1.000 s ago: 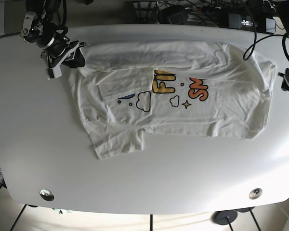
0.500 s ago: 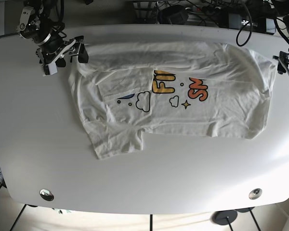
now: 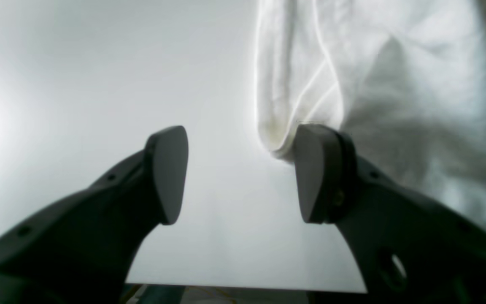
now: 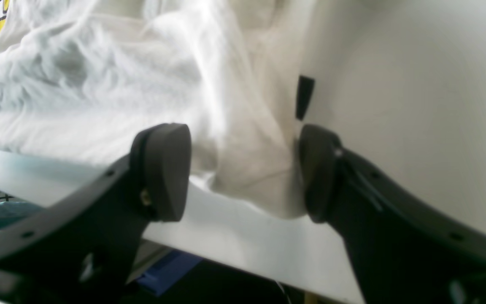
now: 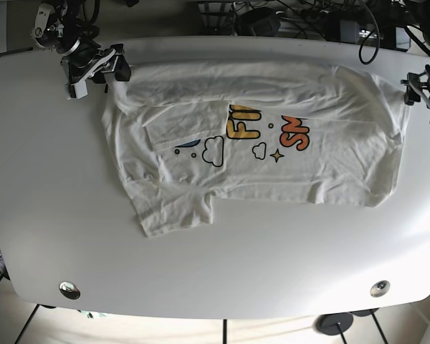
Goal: Fold the T-shirt properly
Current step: 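Pull the grasped edge with both grippers to straighten the shirt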
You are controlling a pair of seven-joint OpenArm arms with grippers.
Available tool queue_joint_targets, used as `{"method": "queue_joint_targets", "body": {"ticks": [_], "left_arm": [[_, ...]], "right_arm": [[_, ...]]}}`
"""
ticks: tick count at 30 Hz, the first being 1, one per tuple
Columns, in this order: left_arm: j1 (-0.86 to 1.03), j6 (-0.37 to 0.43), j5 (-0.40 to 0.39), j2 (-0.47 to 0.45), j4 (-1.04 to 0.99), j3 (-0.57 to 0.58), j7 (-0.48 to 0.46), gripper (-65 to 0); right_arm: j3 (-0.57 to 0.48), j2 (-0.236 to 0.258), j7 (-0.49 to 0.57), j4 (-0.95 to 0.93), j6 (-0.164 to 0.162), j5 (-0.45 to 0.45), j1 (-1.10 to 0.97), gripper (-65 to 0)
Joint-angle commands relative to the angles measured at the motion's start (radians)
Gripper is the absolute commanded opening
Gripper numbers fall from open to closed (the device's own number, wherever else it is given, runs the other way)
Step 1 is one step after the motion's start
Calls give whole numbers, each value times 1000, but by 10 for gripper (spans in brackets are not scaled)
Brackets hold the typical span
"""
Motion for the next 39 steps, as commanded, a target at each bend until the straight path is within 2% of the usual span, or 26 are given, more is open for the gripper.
{"method": "queue_joint_targets", "body": {"ticks": [1, 7, 8, 10, 12, 13, 14, 15, 16, 18, 21, 23, 29, 30, 32, 34, 38, 39], "left_arm": [[-4, -1, -12, -26, 10, 28, -15, -278], [16, -1, -12, -28, -97, 35, -15, -279], [16, -1, -12, -28, -113, 35, -15, -297], [16, -1, -11, -28, -145, 35, -15, -390], [15, -1, -11, -29, -185, 36, -15, -525], [15, -1, -12, -29, -188, 36, -14, -597], [19, -1, -14, -29, -182, 36, -4, -610], [21, -1, -14, -29, -168, 35, 19, -607], [21, -1, -14, -28, -152, 32, 46, -612], [22, -1, -14, -25, -116, 24, 128, -614], [44, -1, -12, -6, -88, -57, 212, -614], [91, -1, -14, -3, 13, -94, 292, -608], [174, -1, -12, 69, 219, -94, 332, -603], [176, -1, -11, 77, 233, -94, 332, -582], [173, -1, -11, 80, 259, -94, 359, -463], [171, -1, -14, 80, 286, -93, 395, -396], [177, -1, -15, 129, 395, -91, 408, -389], [180, -1, -15, 129, 423, -91, 410, -388]], "right_arm": [[1, 4, -11, 7, 1, -3, -7, -265], [1, 4, -11, 9, 7, -3, -3, -268], [1, 4, -11, 9, 7, -3, -2, -271], [1, 4, -11, 9, 7, -3, 7, -284], [1, 4, -11, 7, 7, -3, 9, -376], [1, 4, -11, 7, 3, -3, 9, -474], [1, 4, -11, 7, 3, -3, 9, -534], [1, 4, -11, 7, 3, -3, 9, -588], [1, 4, -11, 10, 3, -3, 7, -615], [4, 6, -11, 15, 6, -1, -2, -621], [10, 6, -11, 32, 6, 6, -28, -625], [45, 6, -11, 81, 6, 5, -74, -628], [134, -4, -11, 107, 10, -1, -99, -628], [136, -4, -11, 107, 10, -1, -99, -628], [137, -4, -11, 106, 10, -3, -97, -628], [137, -4, -11, 106, 10, -3, -94, -628], [139, -4, -11, 96, 9, -3, -95, -621], [139, -4, -11, 101, 9, 0, -99, -602]]}}
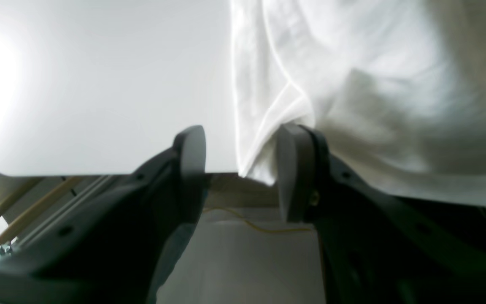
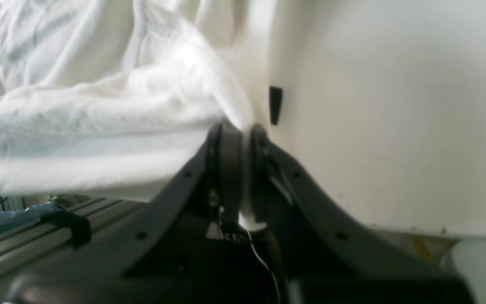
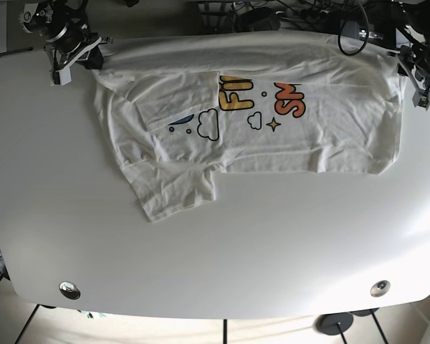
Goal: Fold the T-shirt properly
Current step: 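Pull the grasped edge with both grippers to straighten the shirt, then grasp the shirt's hem edge with both grippers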
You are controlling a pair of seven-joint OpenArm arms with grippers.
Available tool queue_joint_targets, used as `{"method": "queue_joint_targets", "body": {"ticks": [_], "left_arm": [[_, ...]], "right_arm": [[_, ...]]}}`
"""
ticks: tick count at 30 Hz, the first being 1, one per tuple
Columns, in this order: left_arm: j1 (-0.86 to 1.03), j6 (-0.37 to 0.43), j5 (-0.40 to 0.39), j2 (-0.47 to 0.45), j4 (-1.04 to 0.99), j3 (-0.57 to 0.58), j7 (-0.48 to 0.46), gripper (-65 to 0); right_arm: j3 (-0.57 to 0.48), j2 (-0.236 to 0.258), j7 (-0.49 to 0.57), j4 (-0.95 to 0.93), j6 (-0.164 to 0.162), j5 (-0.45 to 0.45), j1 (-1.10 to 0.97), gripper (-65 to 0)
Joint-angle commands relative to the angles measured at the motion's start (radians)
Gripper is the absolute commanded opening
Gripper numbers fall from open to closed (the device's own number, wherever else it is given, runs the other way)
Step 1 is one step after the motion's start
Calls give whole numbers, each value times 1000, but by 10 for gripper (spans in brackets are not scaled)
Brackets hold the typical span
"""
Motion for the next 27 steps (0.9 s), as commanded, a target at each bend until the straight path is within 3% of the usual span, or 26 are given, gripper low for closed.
{"method": "queue_joint_targets", "body": {"ticks": [1, 5, 7, 10, 12, 17, 18, 21, 27], "left_arm": [[18, 5, 3, -24, 68, -9, -1, -388], [38, 5, -68, -24, 142, -29, 10, -292], [38, 5, -137, -24, 157, -79, 11, -267], [24, 5, -223, -59, 155, -101, 8, -267], [-54, 5, -212, -64, 151, -99, 5, -268], [-241, 5, -37, -56, 146, -52, 4, -271], [-283, 5, 0, -44, 135, -35, 4, -271], [-478, 5, 150, -19, 23, -7, -16, -271], [-567, 5, 242, -2, -81, 60, -125, -272]], "right_arm": [[8, 9, 17, 34, 0, 22, -20, -550], [8, 3, 18, 115, 0, 23, -35, -181], [7, 3, 18, 132, 0, 25, -22, -38], [7, -8, 18, 138, 0, 20, 49, -30], [1, -8, 15, 121, 0, 12, 127, -30], [-24, -7, 11, 52, -9, 12, 307, -30], [-48, 12, 11, 26, -9, 2, 347, -30], [-139, 32, 12, -123, -10, -129, 551, -30], [-217, 39, 21, -372, -1, -273, 824, -30]]}}
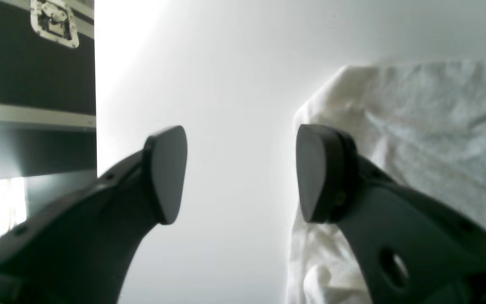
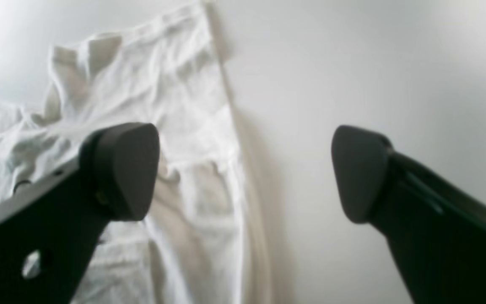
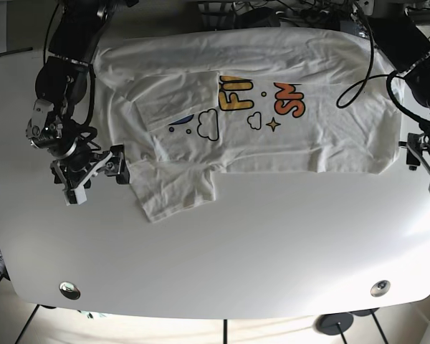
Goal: Fold the T-shirt properly
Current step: 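Grasp the shirt's hem edge with both grippers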
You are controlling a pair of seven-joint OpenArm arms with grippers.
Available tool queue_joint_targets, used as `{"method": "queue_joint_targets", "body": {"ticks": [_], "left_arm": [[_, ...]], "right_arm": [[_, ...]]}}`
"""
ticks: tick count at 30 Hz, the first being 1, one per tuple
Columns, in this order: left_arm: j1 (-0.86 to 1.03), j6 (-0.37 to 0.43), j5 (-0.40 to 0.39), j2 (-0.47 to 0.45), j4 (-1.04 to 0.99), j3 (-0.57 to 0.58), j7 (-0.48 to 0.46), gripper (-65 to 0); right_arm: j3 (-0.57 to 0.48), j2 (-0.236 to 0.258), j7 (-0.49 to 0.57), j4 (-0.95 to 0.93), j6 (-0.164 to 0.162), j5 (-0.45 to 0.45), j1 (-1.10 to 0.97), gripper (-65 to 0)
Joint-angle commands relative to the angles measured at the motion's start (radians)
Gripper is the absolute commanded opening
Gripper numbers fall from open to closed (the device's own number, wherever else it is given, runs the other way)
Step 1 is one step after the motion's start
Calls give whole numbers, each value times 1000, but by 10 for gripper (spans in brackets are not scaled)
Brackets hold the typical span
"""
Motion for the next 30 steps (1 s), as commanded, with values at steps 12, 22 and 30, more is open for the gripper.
{"method": "queue_joint_targets", "body": {"ticks": [12, 22, 30], "left_arm": [[-10, 2, 10, -21, -1, 11, -10, -272], [-9, 2, 10, -21, -1, 10, -10, -272], [-50, 2, 7, -21, -83, 53, -10, -215]], "right_arm": [[-210, 6, 351, -635, 2, -79, 323, -30], [-281, -81, 385, -667, -3, -82, 294, -35], [-281, -78, 428, -675, -4, -82, 300, -628]]}}
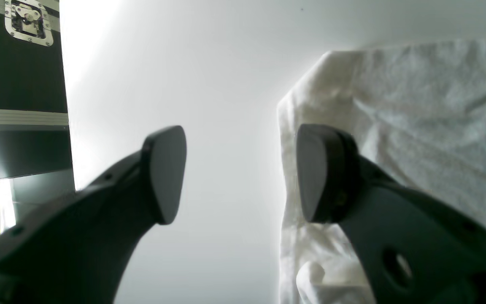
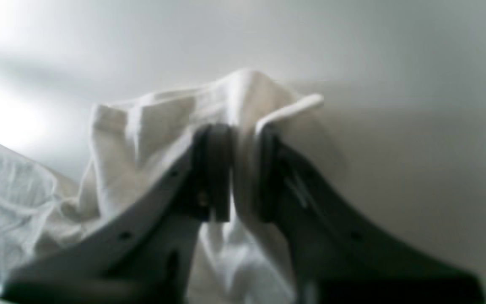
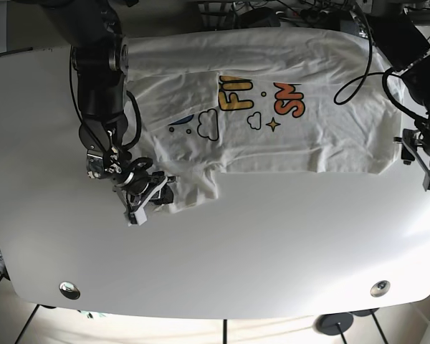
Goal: Fold the T-shirt properly
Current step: 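Grasp the shirt's hem edge with both grippers, then lift the hem with both grippers and fold it over onto the collar edge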
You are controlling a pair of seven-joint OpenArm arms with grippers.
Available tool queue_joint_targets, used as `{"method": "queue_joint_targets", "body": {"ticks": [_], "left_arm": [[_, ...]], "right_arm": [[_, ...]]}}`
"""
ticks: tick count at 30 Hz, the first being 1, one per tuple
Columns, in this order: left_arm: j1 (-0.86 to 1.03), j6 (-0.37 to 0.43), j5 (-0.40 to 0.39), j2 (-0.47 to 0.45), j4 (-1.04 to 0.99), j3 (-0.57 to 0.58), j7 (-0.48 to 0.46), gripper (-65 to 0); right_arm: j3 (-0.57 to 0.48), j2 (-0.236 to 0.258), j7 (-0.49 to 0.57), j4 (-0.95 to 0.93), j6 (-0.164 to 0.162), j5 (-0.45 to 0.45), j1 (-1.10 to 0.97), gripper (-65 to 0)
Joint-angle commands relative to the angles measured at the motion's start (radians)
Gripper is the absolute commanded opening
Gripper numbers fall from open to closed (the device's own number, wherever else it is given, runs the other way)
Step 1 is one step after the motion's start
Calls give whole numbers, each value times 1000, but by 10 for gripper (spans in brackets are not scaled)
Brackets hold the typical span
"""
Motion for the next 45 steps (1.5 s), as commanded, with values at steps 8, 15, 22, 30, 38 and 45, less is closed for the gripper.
{"method": "queue_joint_targets", "body": {"ticks": [8, 15, 22, 30, 38, 45], "left_arm": [[-161, 53, -9, -16, -474, 33, -166, -160], [-188, 53, -9, 2, -608, 35, -209, -174], [-188, 2, -9, 38, -598, 35, -215, -622], [-181, 2, -9, 54, -471, 33, -234, -650], [-129, 2, -9, 116, -172, 29, -175, -650], [-80, 2, -9, 117, 1, 29, -28, -650]], "right_arm": [[-3, 3, -6, 14, 6, 2, 24, -621], [1, 4, -6, 15, 6, 2, 21, -621], [4, 19, -6, 17, 8, 9, 21, -631], [101, 41, -81, 242, 11, 6, -43, -633], [210, 46, -331, 664, 16, 11, -166, -633], [287, 0, -547, 1019, 17, 11, -307, -633]]}}
